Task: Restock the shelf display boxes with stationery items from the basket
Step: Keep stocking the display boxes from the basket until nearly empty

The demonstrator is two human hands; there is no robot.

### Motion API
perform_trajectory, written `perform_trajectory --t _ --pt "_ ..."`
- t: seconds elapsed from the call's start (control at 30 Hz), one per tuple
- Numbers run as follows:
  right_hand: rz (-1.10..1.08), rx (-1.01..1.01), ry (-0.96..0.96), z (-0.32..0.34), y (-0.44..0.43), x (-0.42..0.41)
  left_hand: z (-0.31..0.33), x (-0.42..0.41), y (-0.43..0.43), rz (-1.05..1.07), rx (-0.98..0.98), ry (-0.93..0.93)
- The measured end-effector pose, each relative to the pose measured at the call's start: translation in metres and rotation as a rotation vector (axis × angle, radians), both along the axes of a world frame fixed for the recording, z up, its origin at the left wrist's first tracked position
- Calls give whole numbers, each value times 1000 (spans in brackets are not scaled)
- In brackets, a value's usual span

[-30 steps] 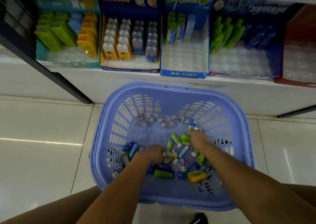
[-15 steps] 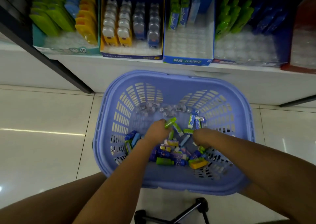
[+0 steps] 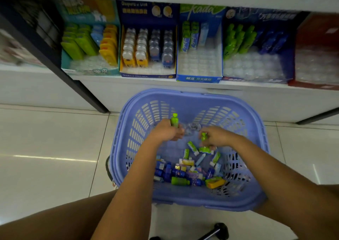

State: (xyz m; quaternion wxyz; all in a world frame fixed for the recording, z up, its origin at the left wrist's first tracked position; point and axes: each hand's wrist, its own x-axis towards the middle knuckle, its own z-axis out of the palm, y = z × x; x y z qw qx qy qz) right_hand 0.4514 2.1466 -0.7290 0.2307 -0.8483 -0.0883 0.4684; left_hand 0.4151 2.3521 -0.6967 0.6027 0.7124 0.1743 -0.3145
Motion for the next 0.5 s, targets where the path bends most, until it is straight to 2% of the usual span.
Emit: perform_trajectory --t 0.1,0.17,0.27,0.33,0.5 --pt "-351 375 -120 45 9 11 27 3 -6 27 -128 -51" --pt "-490 534 -171 74 13 13 41 2 -9 19 -244 -103" --pt "-536 545 -337 107 16 8 60 -1 -16 68 -454 -130" --pt "-560 560 -401 123 17 5 70 -1 -19 128 -515 -150" --pt "-633 847 -272 155 7 4 85 1 -22 228 -614 -182"
